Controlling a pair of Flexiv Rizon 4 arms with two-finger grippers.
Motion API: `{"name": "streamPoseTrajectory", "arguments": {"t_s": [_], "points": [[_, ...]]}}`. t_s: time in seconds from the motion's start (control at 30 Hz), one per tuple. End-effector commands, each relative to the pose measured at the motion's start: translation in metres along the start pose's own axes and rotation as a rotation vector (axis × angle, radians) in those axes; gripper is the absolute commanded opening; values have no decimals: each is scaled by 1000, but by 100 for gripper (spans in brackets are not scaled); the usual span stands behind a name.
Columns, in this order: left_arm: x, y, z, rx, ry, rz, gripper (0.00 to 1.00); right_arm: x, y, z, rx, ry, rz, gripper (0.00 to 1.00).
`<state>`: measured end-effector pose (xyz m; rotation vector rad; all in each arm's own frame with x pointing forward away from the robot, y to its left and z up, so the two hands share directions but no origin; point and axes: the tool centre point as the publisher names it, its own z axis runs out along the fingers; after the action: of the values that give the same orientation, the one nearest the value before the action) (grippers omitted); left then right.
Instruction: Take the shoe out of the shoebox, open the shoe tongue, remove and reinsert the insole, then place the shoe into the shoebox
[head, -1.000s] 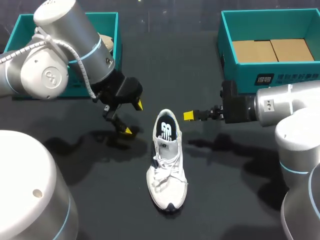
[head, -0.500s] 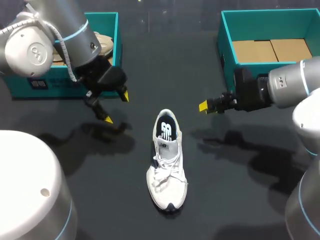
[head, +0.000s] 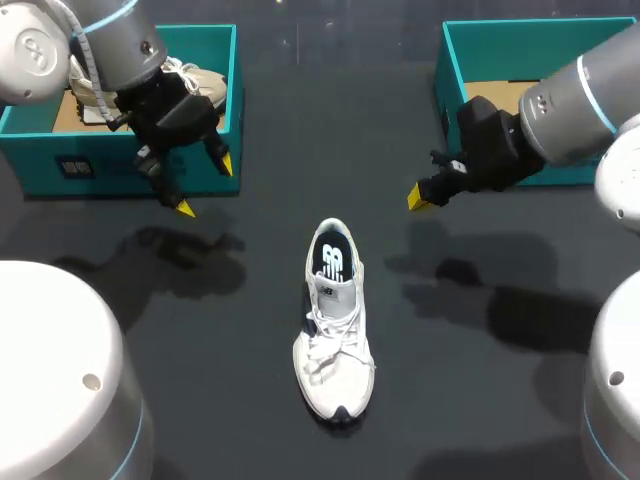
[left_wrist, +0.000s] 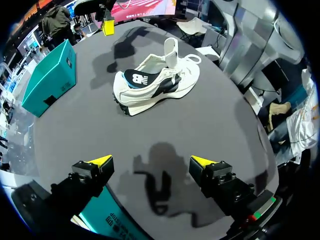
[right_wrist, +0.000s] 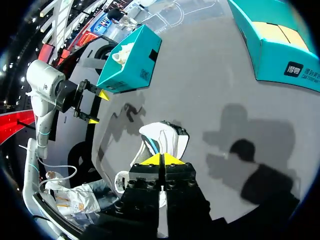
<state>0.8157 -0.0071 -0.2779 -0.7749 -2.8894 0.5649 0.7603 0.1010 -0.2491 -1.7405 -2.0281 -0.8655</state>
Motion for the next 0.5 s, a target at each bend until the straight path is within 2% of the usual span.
{"name": "streamPoseTrajectory", "arguments": {"t_s": [0.03, 0.23, 0.27, 0.33, 0.5], "points": [[1, -1, 1, -3, -2, 0, 100, 4, 1, -2, 21, -228, 3, 0], [1, -1, 1, -3, -2, 0, 100, 4, 1, -2, 21, -228, 3, 0], [-3, 2, -1, -25, 3, 20, 100, 4, 1, -2, 21, -228, 3, 0], [-12, 13, -9, -37, 12, 43, 100, 13, -2, 4, -4, -237, 6, 0], [-23, 32, -26, -65, 32, 93, 100, 33, -10, 15, -52, -361, 40, 0]]}}
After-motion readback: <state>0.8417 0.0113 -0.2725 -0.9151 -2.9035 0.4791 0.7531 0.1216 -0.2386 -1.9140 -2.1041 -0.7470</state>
